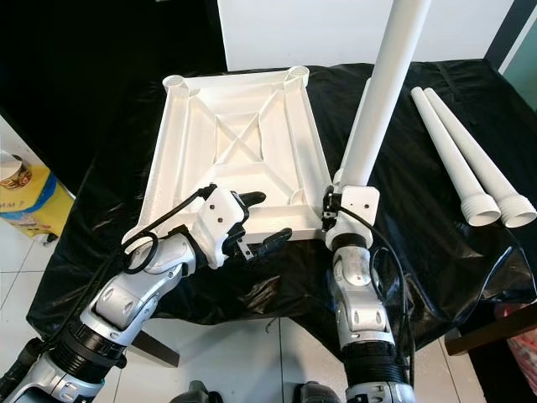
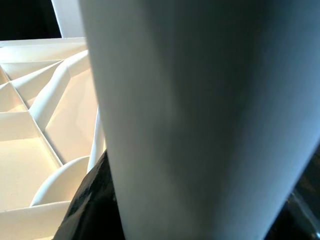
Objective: Building children table
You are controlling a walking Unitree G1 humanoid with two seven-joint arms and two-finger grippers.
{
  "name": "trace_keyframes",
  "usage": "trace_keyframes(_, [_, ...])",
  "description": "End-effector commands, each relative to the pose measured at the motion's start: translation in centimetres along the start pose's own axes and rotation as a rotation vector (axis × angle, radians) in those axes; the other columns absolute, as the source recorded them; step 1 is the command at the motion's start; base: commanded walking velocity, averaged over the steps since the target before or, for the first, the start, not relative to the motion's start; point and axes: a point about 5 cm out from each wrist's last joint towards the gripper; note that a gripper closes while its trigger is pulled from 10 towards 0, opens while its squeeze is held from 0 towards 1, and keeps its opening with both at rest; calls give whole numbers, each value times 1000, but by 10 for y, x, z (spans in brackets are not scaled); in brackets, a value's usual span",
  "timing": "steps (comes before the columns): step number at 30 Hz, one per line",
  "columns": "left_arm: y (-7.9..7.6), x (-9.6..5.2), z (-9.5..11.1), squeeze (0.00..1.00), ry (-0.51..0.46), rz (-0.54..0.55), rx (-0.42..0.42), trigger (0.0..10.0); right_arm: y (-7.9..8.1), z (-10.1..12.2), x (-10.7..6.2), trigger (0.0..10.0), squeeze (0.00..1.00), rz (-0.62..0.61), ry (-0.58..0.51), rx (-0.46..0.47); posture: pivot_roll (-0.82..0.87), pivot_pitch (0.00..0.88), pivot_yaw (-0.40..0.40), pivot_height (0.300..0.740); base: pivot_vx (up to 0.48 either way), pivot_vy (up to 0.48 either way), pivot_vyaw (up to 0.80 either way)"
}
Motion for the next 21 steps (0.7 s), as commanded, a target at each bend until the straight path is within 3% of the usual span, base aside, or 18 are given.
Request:
trace_keyframes(1, [-7, -1, -1, 0, -12, -92, 9, 10000, -7, -27, -10, 10000, 0, -42, 144, -8, 4, 72, 27, 740, 0, 0, 0])
trace_keyframes(8, [-6, -1, -1, 0, -13, -91, 10, 10000, -9, -25, -10, 10000, 0, -56, 140, -15, 4, 72, 27, 740, 0, 0, 0])
trace_keyframes(9, [-6, -1, -1, 0, -13, -92, 9, 10000, -8, -24, -11, 10000, 141, -51, 132, -16, 4, 72, 28, 740, 0, 0, 0])
trace_keyframes(10, [-7, -2, -1, 0, -14, -93, 6, 10000, -5, -21, -12, 10000, 1000, -21, 112, -11, 5, 73, 29, 740, 0, 0, 0])
trace_keyframes(21, [-6, -2, 0, 0, -18, -88, -7, 10000, -3, -9, -21, 10000, 1000, 34, 33, -5, 5, 80, 31, 740, 0, 0, 0])
Point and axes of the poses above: a point about 5 cm out from each wrist's last joint towards the gripper, its own x axis pointing out of the wrist towards the gripper, its own z axis along the axis of the wrist's last joint, y = z × x, and after that the axes turned 14 degrees about x, right-handed
